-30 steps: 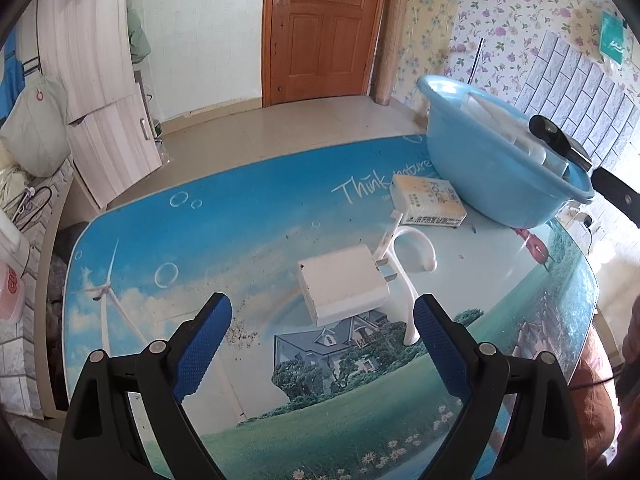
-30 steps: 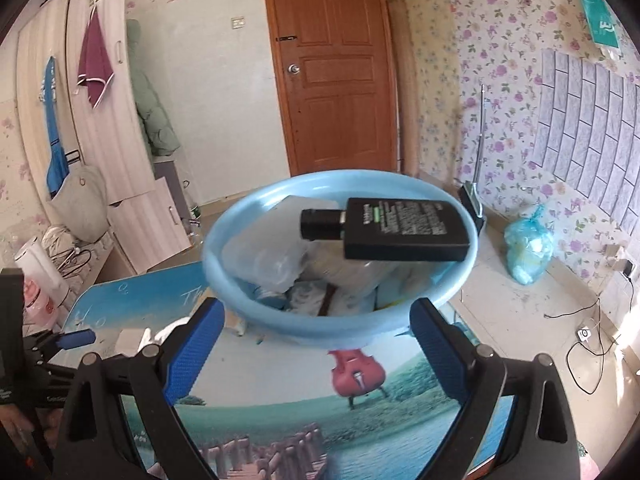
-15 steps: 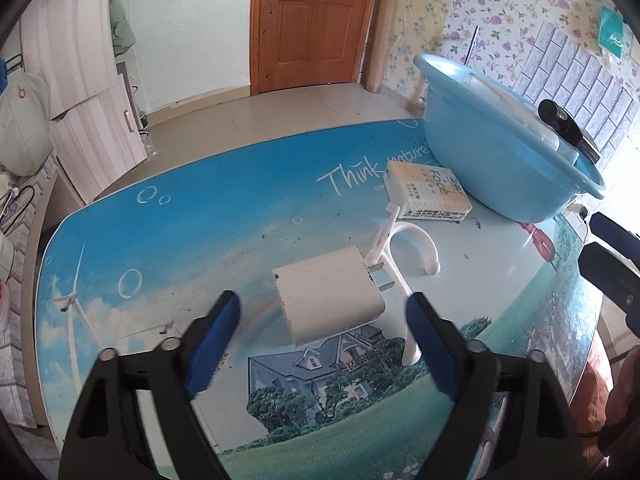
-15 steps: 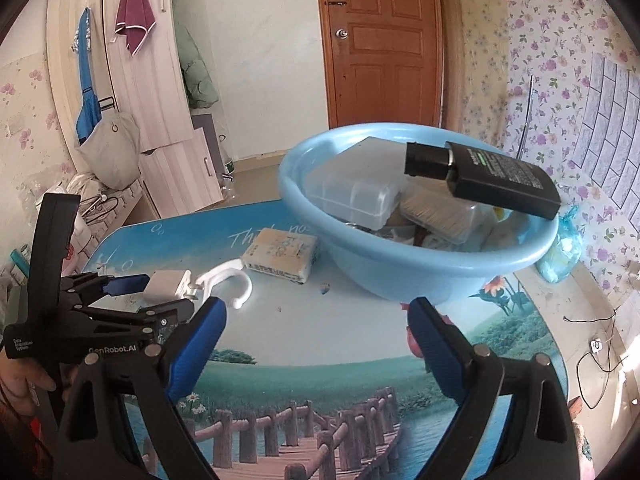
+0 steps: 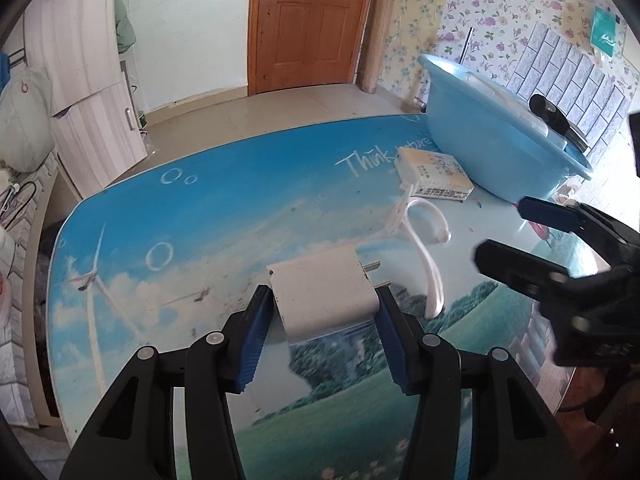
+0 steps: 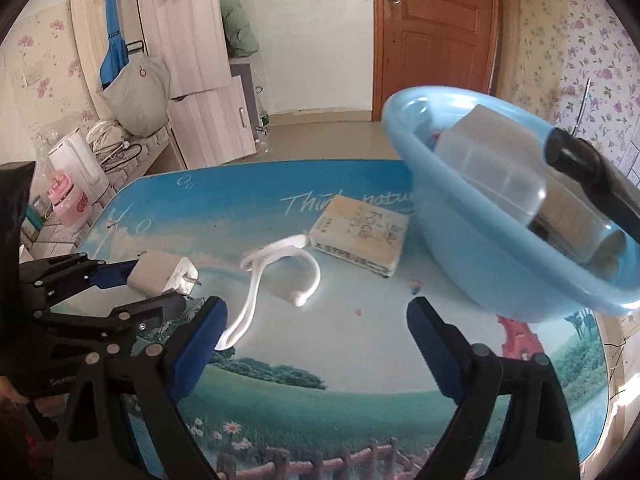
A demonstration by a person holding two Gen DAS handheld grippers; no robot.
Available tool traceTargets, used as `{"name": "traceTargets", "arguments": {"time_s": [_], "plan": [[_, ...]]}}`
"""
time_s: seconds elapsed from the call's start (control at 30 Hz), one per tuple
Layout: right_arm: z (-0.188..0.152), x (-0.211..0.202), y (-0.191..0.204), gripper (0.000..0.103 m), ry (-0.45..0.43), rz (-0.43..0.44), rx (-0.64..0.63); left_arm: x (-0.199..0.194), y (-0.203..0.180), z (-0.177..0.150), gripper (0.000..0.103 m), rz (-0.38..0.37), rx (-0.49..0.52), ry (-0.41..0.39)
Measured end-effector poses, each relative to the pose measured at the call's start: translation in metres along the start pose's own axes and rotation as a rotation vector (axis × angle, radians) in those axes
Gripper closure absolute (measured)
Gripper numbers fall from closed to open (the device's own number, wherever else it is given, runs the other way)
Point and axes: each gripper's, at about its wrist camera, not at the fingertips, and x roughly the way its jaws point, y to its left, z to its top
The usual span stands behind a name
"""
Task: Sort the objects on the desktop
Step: 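Grasp the white charger with the left tool while the right grasps the white hook, then lift the charger and hook and move both tools toward the basin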
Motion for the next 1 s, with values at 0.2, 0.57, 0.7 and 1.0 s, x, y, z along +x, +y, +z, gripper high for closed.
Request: {"name": "traceTargets", "arguments": {"time_s": [0.2, 0.57, 0.7, 1.0], "plan": [[0.01, 0.031, 0.012, 0.01, 0.071, -0.026, -0.051, -0.009, 0.01, -0.009, 0.052, 0.007, -0.015, -0.001], [0.002, 0.022, -0.002, 0.062, 0.075, 0.052, -0.009, -0.012, 0.005, -0.014, 0.054, -0.005, -0.002, -0.019], [-0.011, 0.006, -0.006, 0.062, 0.059, 0.051, 0.005, -0.014, 0.003, -0.015, 0.054, -0.008, -0.007, -0.021], [-0.053, -0.042, -0.03, 0.062, 0.05, 0.006, 0.066, -0.028, -0.03, -0.036, 0.055, -0.076, 0.062, -0.003]]}}
